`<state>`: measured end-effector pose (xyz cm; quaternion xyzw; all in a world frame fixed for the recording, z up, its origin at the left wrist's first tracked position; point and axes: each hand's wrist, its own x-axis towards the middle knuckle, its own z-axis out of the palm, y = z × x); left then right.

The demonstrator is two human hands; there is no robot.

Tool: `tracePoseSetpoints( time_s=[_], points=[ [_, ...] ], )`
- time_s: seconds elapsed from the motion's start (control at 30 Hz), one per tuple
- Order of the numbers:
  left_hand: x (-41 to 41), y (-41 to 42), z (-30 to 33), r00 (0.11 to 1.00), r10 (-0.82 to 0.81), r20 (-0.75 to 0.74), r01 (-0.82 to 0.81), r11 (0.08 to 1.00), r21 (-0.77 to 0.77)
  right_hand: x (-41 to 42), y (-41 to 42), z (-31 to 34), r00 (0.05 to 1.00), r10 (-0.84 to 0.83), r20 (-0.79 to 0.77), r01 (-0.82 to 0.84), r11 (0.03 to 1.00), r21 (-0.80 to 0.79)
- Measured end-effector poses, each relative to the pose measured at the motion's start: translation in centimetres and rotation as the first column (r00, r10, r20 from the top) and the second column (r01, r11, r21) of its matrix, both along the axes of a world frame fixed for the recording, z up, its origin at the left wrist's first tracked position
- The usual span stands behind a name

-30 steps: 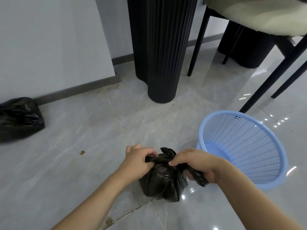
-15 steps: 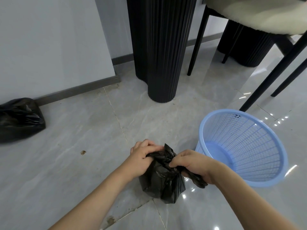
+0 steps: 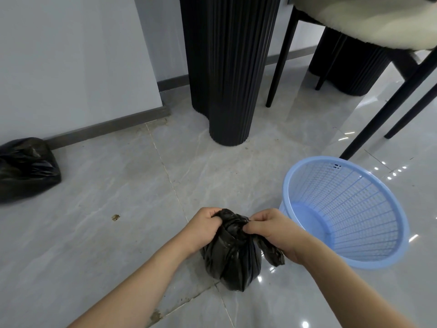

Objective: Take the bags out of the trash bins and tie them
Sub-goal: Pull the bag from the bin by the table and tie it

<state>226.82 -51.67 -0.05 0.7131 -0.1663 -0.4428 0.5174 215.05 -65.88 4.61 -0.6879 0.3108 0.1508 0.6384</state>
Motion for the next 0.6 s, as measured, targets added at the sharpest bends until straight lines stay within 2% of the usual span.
tracePoseSetpoints(
  time_s=[0.1,0.2,0.27,0.37,0.5,0.6],
  points=[
    [0.2,-0.5,-0.3,0.999,0.012,0.044,-0.015,0.997,0.069,-0.1,0.6,-0.8,0.997,-0.070,0.046,0.079,0.969,-0.235],
    [0.3,-0.9,-0.5,0.999,-0.006,0.042,0.002,0.996,0.091,-0.3,1.2,-1.2,0.983,-0.146,0.115,0.171,0.952,-0.253],
    [0.3,-0.9,-0.4,0.998,-0.040,0.050,0.036,0.995,0.093,-0.3,1.3,-1.3,0.976,-0.133,0.170,0.174,0.952,-0.253],
    [0.3,-0.8,-0.7,0.990,-0.067,0.126,0.049,0.989,0.139,-0.2,1.1,-0.9,0.972,-0.153,0.176,0.178,0.974,-0.137],
    [0.1,-0.6,-0.5,0.947,-0.112,0.302,0.039,0.971,0.237,-0.3,0.6,0.1,0.981,-0.191,0.023,0.183,0.964,0.195],
    [-0.2,-0.4,0.0,0.928,-0.147,0.342,0.055,0.963,0.263,-0.2,0.4,0.2,0.987,-0.133,-0.090,0.152,0.954,0.258]
  ],
)
